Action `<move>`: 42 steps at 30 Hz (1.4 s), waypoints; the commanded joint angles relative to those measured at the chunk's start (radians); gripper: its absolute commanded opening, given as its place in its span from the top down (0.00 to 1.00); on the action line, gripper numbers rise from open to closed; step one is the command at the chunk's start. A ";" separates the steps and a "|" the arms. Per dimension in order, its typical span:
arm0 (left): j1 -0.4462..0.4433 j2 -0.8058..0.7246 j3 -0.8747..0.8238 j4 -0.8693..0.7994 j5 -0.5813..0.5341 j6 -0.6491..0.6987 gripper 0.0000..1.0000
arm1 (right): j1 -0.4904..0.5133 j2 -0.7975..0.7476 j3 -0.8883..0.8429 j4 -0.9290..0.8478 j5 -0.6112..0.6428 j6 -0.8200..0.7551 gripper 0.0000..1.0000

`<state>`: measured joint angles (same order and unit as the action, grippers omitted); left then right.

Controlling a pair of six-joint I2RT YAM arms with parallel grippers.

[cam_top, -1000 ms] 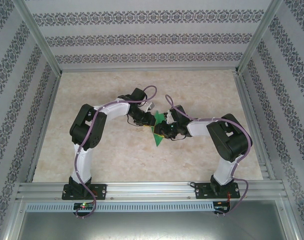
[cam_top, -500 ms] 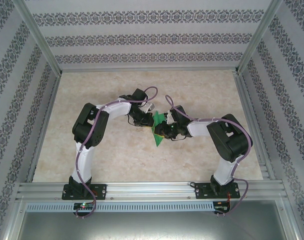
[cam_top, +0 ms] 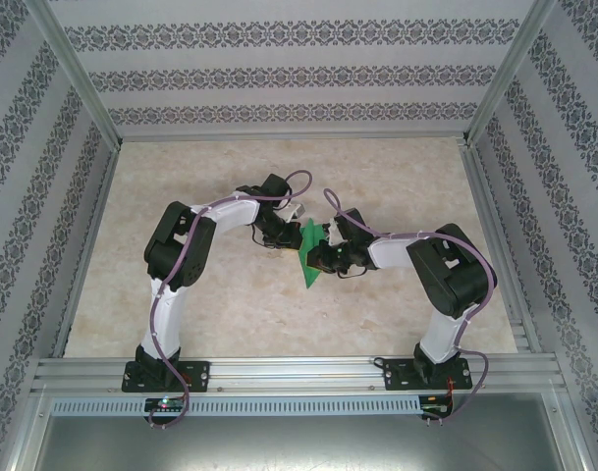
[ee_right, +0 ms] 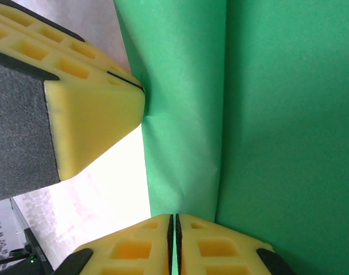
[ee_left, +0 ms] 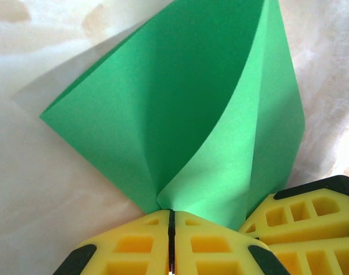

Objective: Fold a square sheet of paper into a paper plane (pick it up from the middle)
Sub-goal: Fourth fold the wing at the center of the table.

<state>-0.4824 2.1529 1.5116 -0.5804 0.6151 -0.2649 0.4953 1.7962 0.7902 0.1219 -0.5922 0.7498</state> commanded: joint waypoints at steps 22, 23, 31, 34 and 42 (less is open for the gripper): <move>0.007 -0.094 0.030 -0.009 0.028 -0.046 0.88 | 0.035 0.070 0.052 -0.200 0.108 -0.107 0.93; 0.005 -0.104 0.021 -0.005 0.028 -0.051 0.88 | 0.035 0.072 0.053 -0.201 0.109 -0.107 0.93; -0.017 -0.156 -0.079 0.062 0.051 -0.092 0.90 | 0.038 0.075 0.049 -0.192 0.106 -0.105 0.94; -0.027 -0.155 -0.117 0.100 0.064 -0.111 0.91 | 0.037 0.078 0.047 -0.188 0.099 -0.104 0.94; -0.038 -0.132 -0.172 0.165 0.086 -0.132 0.92 | 0.036 0.069 0.044 -0.191 0.099 -0.106 0.95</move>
<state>-0.5110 2.0132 1.3487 -0.4759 0.6739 -0.3756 0.5152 1.8168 0.8593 0.0078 -0.5560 0.6727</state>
